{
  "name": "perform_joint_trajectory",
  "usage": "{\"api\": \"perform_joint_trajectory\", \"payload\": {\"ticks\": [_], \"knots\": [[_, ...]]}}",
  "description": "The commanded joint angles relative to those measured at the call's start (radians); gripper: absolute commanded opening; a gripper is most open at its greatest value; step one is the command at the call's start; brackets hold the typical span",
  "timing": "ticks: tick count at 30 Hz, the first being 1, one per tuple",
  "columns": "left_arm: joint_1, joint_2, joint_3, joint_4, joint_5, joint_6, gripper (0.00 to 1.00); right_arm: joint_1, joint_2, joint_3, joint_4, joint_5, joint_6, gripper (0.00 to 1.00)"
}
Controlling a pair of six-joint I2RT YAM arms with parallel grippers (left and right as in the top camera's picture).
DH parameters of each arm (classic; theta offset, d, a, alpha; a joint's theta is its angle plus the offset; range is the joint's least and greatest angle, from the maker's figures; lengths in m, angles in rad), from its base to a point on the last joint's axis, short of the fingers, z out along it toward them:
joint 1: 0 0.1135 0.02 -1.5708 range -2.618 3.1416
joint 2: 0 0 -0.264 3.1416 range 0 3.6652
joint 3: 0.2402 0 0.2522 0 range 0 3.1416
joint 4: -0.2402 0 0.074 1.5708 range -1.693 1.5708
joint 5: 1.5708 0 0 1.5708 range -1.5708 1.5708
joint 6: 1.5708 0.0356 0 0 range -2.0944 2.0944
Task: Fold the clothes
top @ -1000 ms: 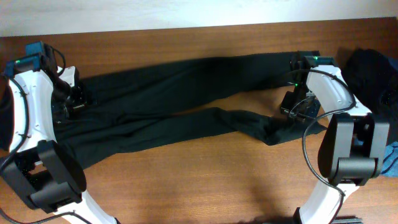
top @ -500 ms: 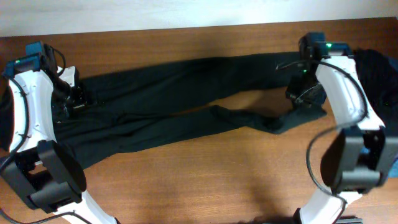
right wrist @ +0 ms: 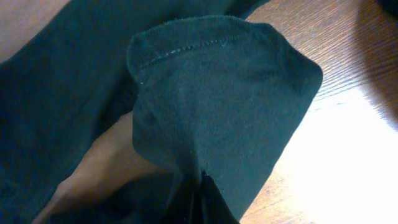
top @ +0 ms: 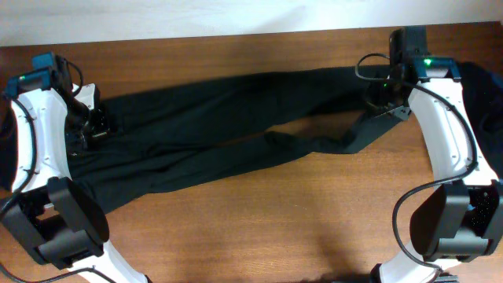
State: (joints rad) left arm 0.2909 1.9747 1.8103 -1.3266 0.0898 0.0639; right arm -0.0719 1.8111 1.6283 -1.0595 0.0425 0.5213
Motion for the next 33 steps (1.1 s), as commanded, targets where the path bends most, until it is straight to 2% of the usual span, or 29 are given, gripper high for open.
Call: {"api": "perform_joint_trajectory", "payload": {"ticks": [1, 11, 18, 22, 26, 33], "knots": [[0.0, -0.026, 0.004, -0.001, 0.0, 0.019, 0.99, 0.004, -0.034, -0.042, 0.035, -0.006, 0.019, 0.04], [0.0, -0.026, 0.004, -0.001, 0.0, 0.019, 0.99, -0.034, -0.243, -0.217, 0.177, -0.009, 0.01, 0.04], [0.0, -0.026, 0.004, -0.001, 0.0, 0.019, 0.99, -0.061, -0.436, -0.487, 0.348, -0.054, -0.042, 0.04], [0.0, -0.026, 0.004, -0.001, 0.0, 0.019, 0.99, -0.099, -0.473, -0.634, 0.443, -0.113, -0.043, 0.04], [0.0, -0.026, 0.004, -0.001, 0.0, 0.019, 0.99, -0.161, -0.475, -0.75, 0.536, -0.221, -0.111, 0.04], [0.0, -0.026, 0.004, -0.001, 0.0, 0.019, 0.99, -0.255, -0.479, -0.819, 0.536, -0.283, -0.238, 0.04]]}}
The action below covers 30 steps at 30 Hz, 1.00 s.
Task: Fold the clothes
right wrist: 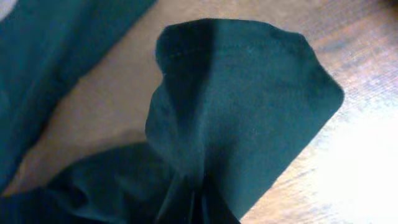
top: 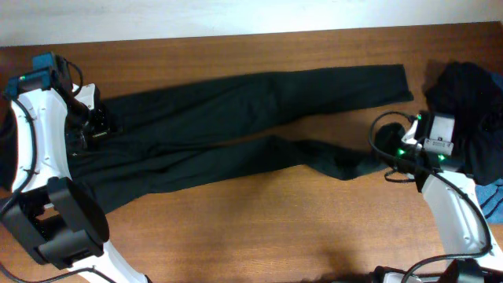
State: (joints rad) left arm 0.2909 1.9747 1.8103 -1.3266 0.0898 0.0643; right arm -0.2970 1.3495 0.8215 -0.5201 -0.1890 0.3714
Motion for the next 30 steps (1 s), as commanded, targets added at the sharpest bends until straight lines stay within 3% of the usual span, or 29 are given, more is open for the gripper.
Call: {"api": "perform_joint_trajectory", "payload": {"ticks": [1, 8, 17, 20, 21, 24, 27, 30], "knots": [[0.0, -0.026, 0.004, 0.0, 0.0, 0.019, 0.99, -0.042, -0.018, -0.012, -0.016, -0.051, -0.11, 0.04], [0.0, -0.026, 0.005, -0.001, 0.0, 0.019, 0.99, -0.121, -0.018, -0.017, -0.068, -0.047, -0.191, 0.04], [0.0, -0.026, 0.004, -0.001, 0.0, 0.019, 0.99, -0.172, -0.018, -0.084, -0.08, -0.039, -0.188, 0.04], [0.0, -0.026, 0.004, -0.001, 0.0, 0.019, 0.99, -0.188, -0.018, -0.092, -0.129, -0.035, -0.178, 0.23], [0.0, -0.026, 0.004, -0.001, 0.0, 0.019, 0.99, -0.193, -0.018, -0.092, -0.146, -0.035, -0.176, 0.36], [0.0, -0.026, 0.004, -0.001, 0.0, 0.019, 0.99, -0.207, -0.018, -0.085, -0.198, -0.035, -0.164, 0.52], [0.0, -0.026, 0.004, -0.001, 0.0, 0.019, 0.99, -0.215, -0.024, -0.064, -0.235, -0.028, -0.141, 0.6], [0.0, -0.026, 0.005, -0.001, 0.0, 0.019, 0.99, -0.215, -0.044, -0.029, -0.292, 0.071, -0.097, 0.61]]}}
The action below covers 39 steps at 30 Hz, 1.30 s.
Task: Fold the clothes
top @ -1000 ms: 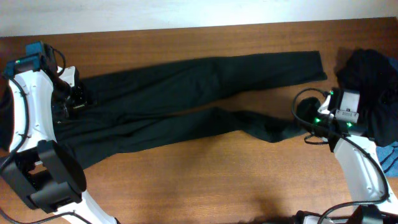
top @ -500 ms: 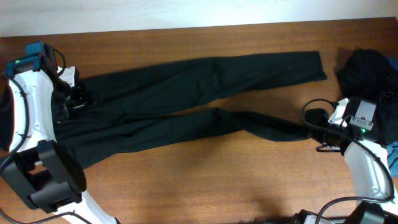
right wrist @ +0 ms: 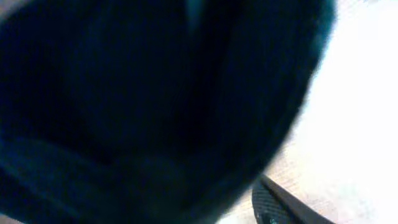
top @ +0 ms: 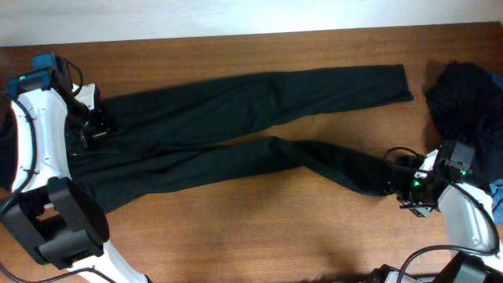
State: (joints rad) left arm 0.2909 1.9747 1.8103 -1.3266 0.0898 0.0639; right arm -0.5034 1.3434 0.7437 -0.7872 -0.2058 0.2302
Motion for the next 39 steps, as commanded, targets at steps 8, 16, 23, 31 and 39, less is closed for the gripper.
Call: {"api": "perform_joint_trajectory", "payload": {"ticks": [8, 16, 23, 31, 39], "knots": [[0.0, -0.026, 0.004, 0.0, 0.0, 0.019, 0.99, -0.009, -0.114, 0.127, -0.182, 0.349, 0.198, 0.61], [0.0, -0.026, 0.004, -0.001, 0.0, 0.019, 0.99, -0.008, -0.158, 0.254, -0.169, 0.275, 0.137, 0.77], [0.0, -0.026, 0.004, -0.001, 0.0, 0.019, 0.99, -0.008, -0.106, 0.34, -0.082, 0.236, 0.052, 0.77], [0.0, -0.026, 0.004, -0.001, 0.0, 0.019, 0.99, -0.009, 0.146, 0.342, -0.076, 0.209, -0.006, 0.76], [0.0, -0.026, 0.004, -0.001, 0.0, 0.019, 0.99, -0.009, 0.33, 0.356, -0.022, 0.16, 0.001, 0.76]]}}
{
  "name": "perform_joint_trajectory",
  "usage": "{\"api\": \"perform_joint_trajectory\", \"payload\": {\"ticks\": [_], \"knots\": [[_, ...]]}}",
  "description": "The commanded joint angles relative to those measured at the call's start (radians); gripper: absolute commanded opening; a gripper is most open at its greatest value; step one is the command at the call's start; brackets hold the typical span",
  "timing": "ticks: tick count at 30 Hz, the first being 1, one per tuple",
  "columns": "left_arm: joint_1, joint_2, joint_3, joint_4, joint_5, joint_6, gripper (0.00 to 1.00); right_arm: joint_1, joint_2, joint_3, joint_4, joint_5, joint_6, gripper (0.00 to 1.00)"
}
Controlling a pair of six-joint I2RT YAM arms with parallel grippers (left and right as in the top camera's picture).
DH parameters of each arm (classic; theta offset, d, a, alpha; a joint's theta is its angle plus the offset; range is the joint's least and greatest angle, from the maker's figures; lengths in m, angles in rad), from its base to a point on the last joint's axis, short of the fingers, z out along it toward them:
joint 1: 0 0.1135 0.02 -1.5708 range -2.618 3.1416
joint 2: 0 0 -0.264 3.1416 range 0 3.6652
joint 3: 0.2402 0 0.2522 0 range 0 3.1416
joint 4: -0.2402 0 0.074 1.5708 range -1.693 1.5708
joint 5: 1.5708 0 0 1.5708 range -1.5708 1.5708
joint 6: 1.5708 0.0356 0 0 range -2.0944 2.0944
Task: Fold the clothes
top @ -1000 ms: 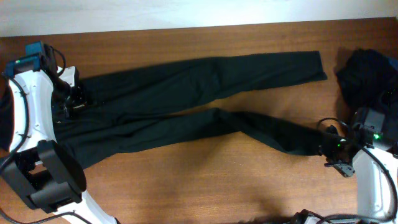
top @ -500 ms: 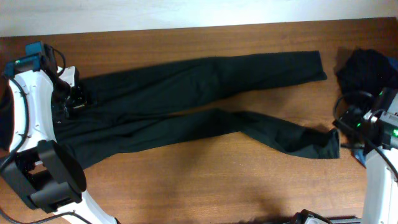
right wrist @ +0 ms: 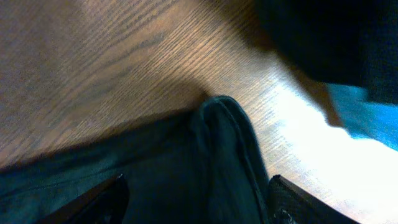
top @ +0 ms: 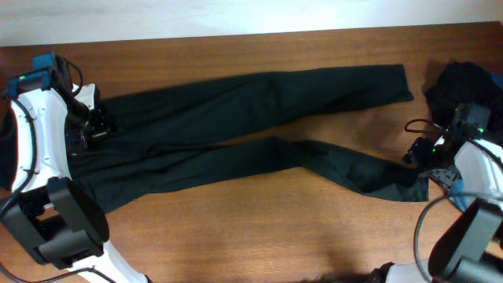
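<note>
Black trousers (top: 236, 118) lie spread across the table, waist at the left, both legs pointing right. The upper leg ends at the back right. The lower leg's hem (top: 409, 187) lies flat near the right front. My right gripper (top: 427, 157) stands open just over that hem (right wrist: 224, 137), its fingers (right wrist: 102, 196) wide apart with the cloth below them, not gripped. My left gripper (top: 93, 126) rests at the waistband; its jaws are lost against the dark cloth.
A dark heap of clothes (top: 460, 86) sits at the right edge, close behind my right arm, and shows at the top of the right wrist view as well (right wrist: 323, 37). A blue cloth (right wrist: 364, 112) lies beside it. Bare wood (top: 259, 228) runs along the front.
My right gripper, then shut on the lower leg's end near the right front, is now open and a little further back and right. The hem lies flat on the table. The left arm is unmoved.
My right gripper first held the lower leg's end bunched up at the back right, by the upper leg. It then held it further forward, then at the right front with the leg drawn out straight. Now the hem is let go and lies flat.
</note>
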State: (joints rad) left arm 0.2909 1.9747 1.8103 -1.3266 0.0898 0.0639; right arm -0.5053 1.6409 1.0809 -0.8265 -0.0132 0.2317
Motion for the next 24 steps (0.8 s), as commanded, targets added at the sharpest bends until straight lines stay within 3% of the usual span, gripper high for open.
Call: {"api": "perform_joint_trajectory", "payload": {"ticks": [1, 7, 11, 12, 14, 17, 24], "knots": [[0.0, -0.026, 0.004, -0.001, 0.0, 0.019, 0.99, -0.007, 0.039, 0.024, 0.029, -0.033, 0.015, 0.76], [0.0, -0.026, 0.004, -0.001, 0.0, 0.019, 0.99, -0.008, 0.041, 0.062, 0.053, -0.036, 0.082, 0.7], [0.0, -0.026, 0.005, -0.001, 0.0, 0.019, 0.99, -0.008, 0.041, 0.063, 0.047, -0.036, 0.111, 0.47], [0.0, -0.026, 0.004, -0.001, 0.0, 0.019, 0.99, -0.008, 0.041, 0.063, 0.045, -0.036, 0.111, 0.44], [0.0, -0.026, 0.004, -0.001, 0.0, 0.019, 0.99, -0.008, 0.041, 0.063, 0.039, -0.035, 0.111, 0.45], [0.0, -0.026, 0.004, -0.001, 0.0, 0.019, 0.99, -0.012, 0.041, 0.063, 0.023, -0.028, 0.119, 0.62], [0.0, -0.026, 0.004, -0.001, 0.0, 0.019, 0.99, -0.071, 0.041, 0.063, -0.011, -0.037, 0.125, 0.63]]}}
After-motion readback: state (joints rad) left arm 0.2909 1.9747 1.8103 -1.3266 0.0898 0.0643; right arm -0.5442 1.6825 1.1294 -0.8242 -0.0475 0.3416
